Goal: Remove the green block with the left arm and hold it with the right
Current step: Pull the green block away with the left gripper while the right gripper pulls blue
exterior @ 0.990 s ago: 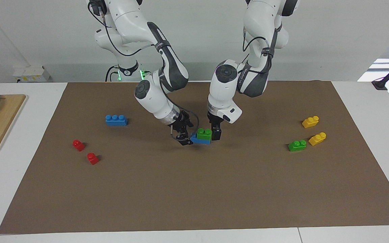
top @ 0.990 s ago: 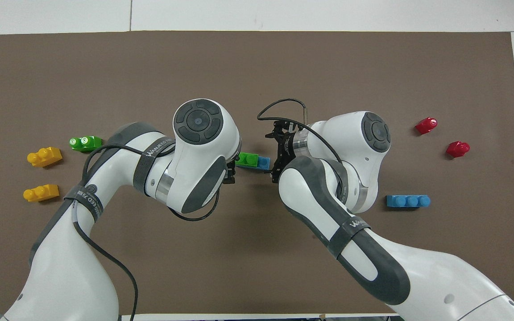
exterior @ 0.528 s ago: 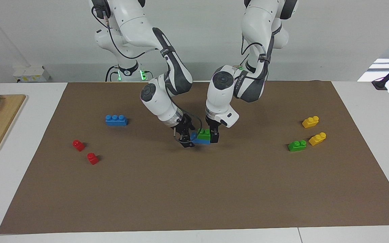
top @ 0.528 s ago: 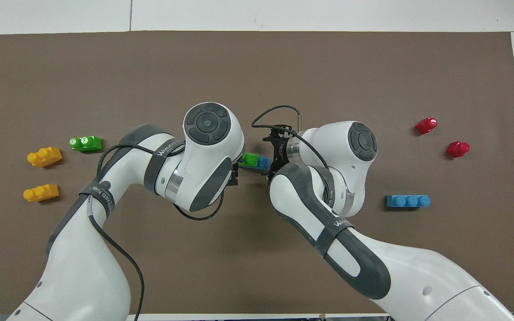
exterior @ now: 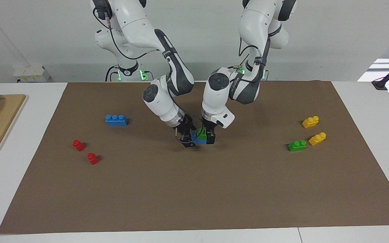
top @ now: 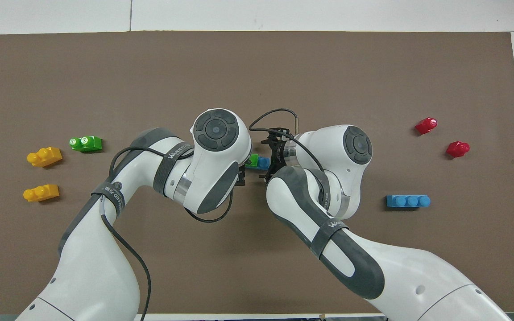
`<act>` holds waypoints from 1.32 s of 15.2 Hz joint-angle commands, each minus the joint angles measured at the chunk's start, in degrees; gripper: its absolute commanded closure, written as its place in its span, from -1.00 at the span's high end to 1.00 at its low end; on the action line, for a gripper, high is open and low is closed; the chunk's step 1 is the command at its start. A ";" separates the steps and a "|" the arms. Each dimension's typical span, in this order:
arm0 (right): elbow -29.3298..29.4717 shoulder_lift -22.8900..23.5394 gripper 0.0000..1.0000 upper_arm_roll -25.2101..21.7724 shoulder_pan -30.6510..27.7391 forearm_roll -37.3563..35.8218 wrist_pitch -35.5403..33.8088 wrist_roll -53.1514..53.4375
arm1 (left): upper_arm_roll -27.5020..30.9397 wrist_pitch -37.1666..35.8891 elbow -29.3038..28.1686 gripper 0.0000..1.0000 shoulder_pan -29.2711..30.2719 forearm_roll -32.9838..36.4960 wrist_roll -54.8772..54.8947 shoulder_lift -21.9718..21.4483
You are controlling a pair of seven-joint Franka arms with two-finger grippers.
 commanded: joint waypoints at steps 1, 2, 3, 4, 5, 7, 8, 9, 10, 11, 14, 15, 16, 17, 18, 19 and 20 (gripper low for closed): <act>-1.35 0.00 0.75 -0.08 0.49 1.86 3.74 -0.41 | 0.78 1.27 -0.73 1.00 -1.00 0.75 -1.57 -0.02; -1.44 0.00 0.59 -0.08 0.49 2.82 3.92 -0.49 | 0.78 1.18 -0.82 1.00 -1.00 0.75 -1.57 -0.02; -1.44 0.00 0.44 -0.08 0.49 3.70 4.10 -0.49 | 0.78 1.36 -0.82 0.97 -1.00 0.75 -1.48 -0.02; -1.44 0.09 0.31 -0.08 0.49 3.88 4.36 -0.41 | 0.78 1.45 -0.82 0.92 -1.00 0.75 -1.48 -0.02; -1.53 0.09 0.28 -0.08 0.41 3.88 4.45 -0.49 | 0.78 1.45 -0.82 0.91 -1.00 0.75 -1.39 -0.02; -1.53 0.09 -0.19 -0.08 0.41 3.97 4.63 -0.49 | 0.78 1.53 -0.90 0.91 -1.00 0.76 -1.39 -0.02; -1.53 0.18 -0.38 -0.08 0.41 3.97 4.63 -0.41 | 0.78 1.53 -0.82 0.91 -1.09 0.84 -1.39 -0.02; -1.53 0.18 -0.59 -0.08 0.41 3.97 4.71 -0.67 | 0.78 1.53 -0.82 0.91 -1.09 0.84 -1.39 -0.02; -1.44 0.18 -0.98 -0.08 0.49 4.06 4.89 -0.67 | 0.78 1.53 -0.82 0.91 -1.09 0.84 -1.31 -0.02; -1.44 0.18 -1.00 -0.08 0.58 3.97 5.76 -0.67 | 0.78 1.62 -0.82 0.91 -1.09 0.84 -1.30 -0.02; -1.61 0.26 -1.00 -0.08 0.67 3.97 6.12 -0.84 | 0.78 1.80 -0.73 0.85 -1.26 0.84 -1.30 -0.02; -1.88 0.18 -1.00 -0.08 1.19 4.06 6.21 -0.93 | 0.78 2.06 -0.82 0.68 -1.27 0.84 -1.30 -0.02; -1.88 0.26 -1.00 -0.08 1.28 4.06 6.64 -1.11 | 0.69 2.58 -0.82 0.54 -1.35 0.84 -1.39 -0.02; -1.97 0.26 -1.00 -0.08 1.29 4.06 7.08 -1.11 | 0.78 2.68 -0.73 0.54 -1.44 0.84 -1.57 -0.02; -1.97 0.26 -1.00 -0.08 1.37 4.06 7.09 -1.11 | 0.78 2.68 -0.64 0.44 -1.79 0.76 -1.57 -0.02; -1.97 0.26 -1.00 -0.08 1.46 3.97 7.18 -1.11 | 0.78 2.68 -0.64 0.07 -1.79 0.75 -1.57 -0.02; -1.97 0.35 -1.00 -0.08 1.72 3.97 7.18 -1.11 | 0.78 2.59 -0.55 -0.29 -1.79 0.75 -1.57 -0.02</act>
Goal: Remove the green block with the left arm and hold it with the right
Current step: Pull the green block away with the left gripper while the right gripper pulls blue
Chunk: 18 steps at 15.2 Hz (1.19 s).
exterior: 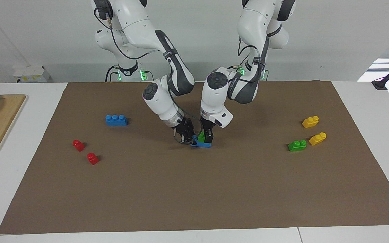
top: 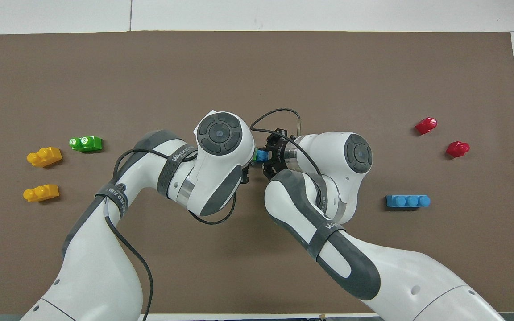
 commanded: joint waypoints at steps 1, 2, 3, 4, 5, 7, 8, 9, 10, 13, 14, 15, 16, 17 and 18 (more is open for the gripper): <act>-0.57 0.21 -1.00 -0.07 0.79 1.52 1.63 -1.10 | 0.80 0.34 -0.14 -0.61 -1.17 0.84 -1.30 -0.03; -0.57 0.30 -1.00 -0.07 0.79 1.53 1.71 -1.10 | 0.80 -0.28 0.13 -0.84 -1.17 0.84 -1.30 -0.11; -0.57 0.21 -1.00 -0.07 0.79 1.53 1.71 -1.10 | 0.80 -0.98 0.13 -0.96 -1.17 1.02 -0.95 -0.20; -0.57 0.30 -1.00 -0.07 0.79 1.44 1.71 -1.19 | 0.80 -1.07 0.13 -1.00 -1.17 1.02 -0.86 -0.46; -0.57 0.30 -1.00 -0.07 0.79 1.44 1.71 -1.10 | 0.80 -1.25 0.13 -1.00 -1.00 1.02 -0.69 -0.90; -0.57 0.30 -1.00 -0.07 0.79 1.44 1.63 -1.10 | 0.89 -2.39 0.13 -1.00 -0.38 1.02 -0.07 -2.74; -0.57 0.30 -1.00 -0.07 0.79 1.44 1.71 -1.10 | 0.89 -3.26 0.13 -1.00 0.23 1.02 0.19 -4.06; -0.57 0.30 -1.00 -0.07 0.79 1.44 1.71 -1.10 | 0.89 -4.23 0.13 -1.00 0.76 1.02 0.54 -5.37; -0.57 0.30 -1.00 -0.07 0.79 1.44 1.71 -1.10 | 0.81 -5.80 0.04 -1.00 1.46 0.93 1.85 -6.78; -0.31 0.30 -1.00 -0.07 0.79 1.44 1.54 -1.10 | 0.80 -9.93 0.04 -1.00 2.86 0.49 6.24 -9.68; 0.04 0.30 -1.00 -0.07 0.70 1.44 1.19 -1.19 | 0.80 -12.04 -0.05 -1.00 3.83 0.49 8.95 -10.82; 0.65 0.30 -1.00 -0.07 0.00 1.35 0.58 -1.28 | 0.80 -14.23 -0.48 -1.00 4.97 0.32 12.98 -12.58; 1.27 -0.05 -1.00 -0.16 -0.44 1.35 -0.65 -1.89 | 0.80 -17.82 -0.57 -1.00 7.15 0.23 17.90 -13.99; 1.97 -0.49 -1.00 -0.42 -1.23 1.26 -2.57 -2.76 | 0.80 -20.73 -0.58 -1.00 10.22 -0.03 22.99 -14.78; 2.58 -1.10 -1.00 -0.42 -2.63 0.91 -4.51 -3.99 | 0.80 -22.33 -0.58 -1.00 12.78 -0.56 28.44 -15.49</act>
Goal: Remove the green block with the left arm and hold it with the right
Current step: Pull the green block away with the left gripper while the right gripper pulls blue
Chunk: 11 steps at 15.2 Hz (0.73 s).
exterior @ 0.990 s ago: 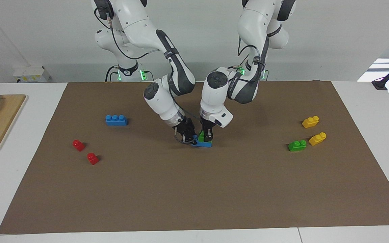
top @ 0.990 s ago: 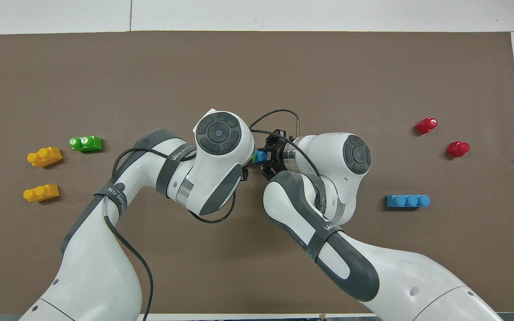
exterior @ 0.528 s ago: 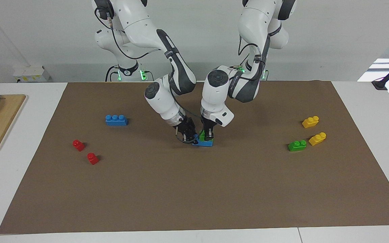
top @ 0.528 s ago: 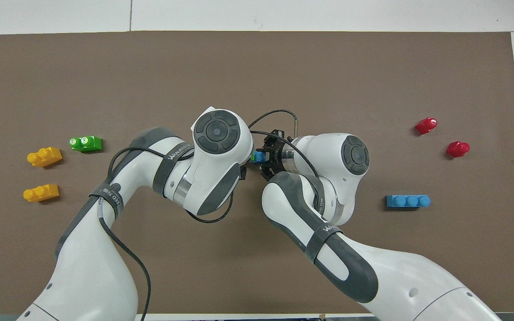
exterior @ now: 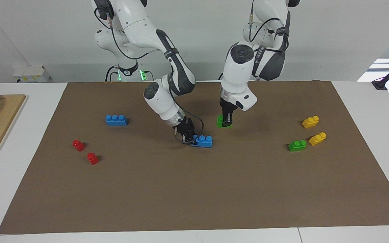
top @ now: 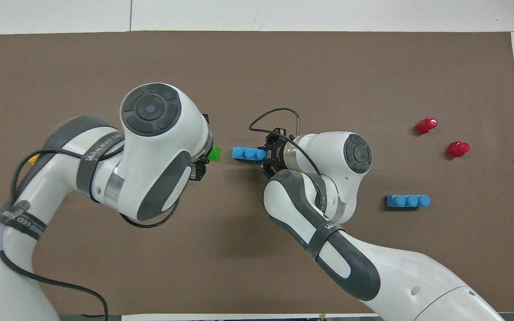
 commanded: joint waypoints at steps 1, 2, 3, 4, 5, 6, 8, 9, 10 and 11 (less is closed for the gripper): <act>1.93 -1.90 -1.00 -0.03 -4.12 0.59 -5.80 -4.75 | -0.32 -5.69 -1.52 -1.00 8.05 -1.38 15.57 -3.37; 2.11 -2.78 -1.00 -0.03 -6.05 0.59 -8.25 -7.03 | -0.23 -7.79 -1.69 -1.00 10.16 -1.38 22.67 -3.63; 2.46 -3.66 -1.00 -0.12 -8.51 0.41 -11.15 -9.49 | -0.05 -9.73 -2.83 -1.00 11.66 -1.38 30.31 -4.51; 2.81 -4.36 -1.00 -0.12 -10.88 0.24 -13.96 -11.69 | 0.12 -10.97 -4.32 -1.00 13.33 -1.38 38.65 -5.30; 3.42 -4.80 -1.00 -0.21 -13.60 -0.55 -17.04 -14.06 | 0.04 -11.42 -6.68 -1.00 15.44 -1.38 45.70 -6.52; 3.51 -5.42 -1.00 -0.21 -16.24 -1.86 -19.68 -15.91 | 0.12 -10.20 -9.58 -1.00 16.68 -1.30 50.73 -8.19; 3.51 -6.56 -1.00 -0.21 -21.69 -4.67 -24.60 -19.69 | 0.04 -8.61 -12.14 -1.00 20.44 -1.30 60.66 -9.52; 3.43 -6.83 -1.00 -0.21 -23.98 -5.30 -26.80 -21.36 | 0.04 -8.52 -13.72 -1.00 22.47 -1.30 66.54 -10.39; 3.25 -6.92 -1.00 -0.29 -25.48 -6.00 -27.95 -22.68 | 0.12 -8.35 -16.00 -1.00 24.32 -1.30 74.86 -11.97; 2.64 -7.27 -1.00 -0.29 -27.67 -6.87 -28.49 -23.57 | 0.12 -6.60 -18.37 -1.00 26.68 -1.30 82.52 -12.86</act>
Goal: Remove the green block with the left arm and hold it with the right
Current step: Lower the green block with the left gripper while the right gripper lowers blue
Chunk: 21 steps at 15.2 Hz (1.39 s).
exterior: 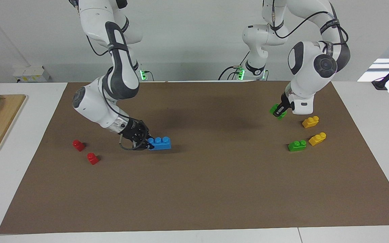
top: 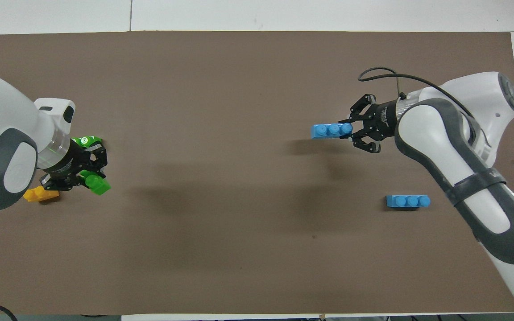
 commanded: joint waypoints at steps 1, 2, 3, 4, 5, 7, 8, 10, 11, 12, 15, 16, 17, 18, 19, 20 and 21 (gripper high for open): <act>-1.39 -1.17 -1.00 0.93 -4.81 -2.64 -2.34 -2.80 | -0.47 6.19 -8.87 -1.00 5.92 -0.61 18.26 -5.45; -2.44 -1.44 -1.00 0.84 -5.87 -3.35 -2.87 -3.94 | -0.56 9.52 -10.89 -1.00 7.85 -0.61 21.96 -5.98; -4.28 -2.22 -1.00 0.84 -7.27 -3.53 -2.53 -6.56 | -0.47 12.25 -11.95 -1.00 8.83 -0.61 25.39 -5.98; -5.86 -2.58 -1.00 0.84 -8.85 -3.53 -2.26 -9.02 | -0.39 13.15 -12.14 -1.00 9.10 -0.52 28.65 -5.81; -6.40 -2.58 -1.00 0.84 -11.04 -3.62 -2.35 -10.70 | -0.38 13.59 -12.23 -1.00 10.15 -0.43 32.07 -5.37; -7.28 -2.84 -1.00 0.75 -13.78 -4.40 -2.70 -11.33 | -0.47 17.52 -13.71 -1.00 10.86 -0.43 35.35 -4.49; -8.24 -3.37 -1.00 0.84 -15.18 -4.85 -2.44 -12.73 | -0.47 20.16 -15.64 -1.00 10.69 -0.43 35.71 -4.84; -9.39 -3.20 -1.00 0.84 -16.86 -4.85 -2.17 -15.37 | -0.65 23.26 -17.94 -1.00 9.20 -0.43 35.54 -4.32; -9.57 -2.94 -1.00 0.84 -17.39 -4.85 -1.91 -15.64 | -0.56 24.22 -18.38 -1.00 7.89 -0.43 35.62 -3.36; -9.83 -2.76 -1.00 0.84 -17.74 -4.85 -1.04 -15.73 | -0.56 25.45 -18.82 -1.00 7.35 -0.43 35.71 -2.30; -11.59 -2.76 -1.00 0.93 -17.75 -4.85 0.72 -17.05 | -0.65 30.28 -22.24 -1.00 7.26 -0.43 35.80 -2.20; -11.59 -2.50 -1.00 0.93 -17.75 -4.85 0.90 -17.22 | -0.65 31.69 -23.29 -0.99 6.82 -0.43 35.80 -2.20; -11.59 -2.32 -1.00 0.93 -17.66 -4.85 0.90 -17.14 | -0.65 33.10 -24.09 -0.99 6.56 -0.43 35.71 -2.12; -11.59 -2.32 -1.00 1.02 -17.22 -4.76 0.90 -17.05 | -0.56 33.55 -24.27 -0.98 6.64 -0.43 35.80 -2.11; -11.68 -2.32 -1.00 1.02 -17.05 -4.76 0.90 -16.96 | -0.65 33.64 -24.27 -0.92 6.56 -0.43 35.71 -2.11; -11.77 -2.32 -1.00 1.02 -16.96 -4.67 0.90 -16.96 | -0.65 33.64 -24.27 -0.64 6.55 -0.43 35.63 -2.11; -11.77 -2.32 -1.00 1.02 -16.87 -4.67 0.82 -16.87 | -0.65 33.64 -24.27 -0.14 6.64 -0.43 35.62 -2.11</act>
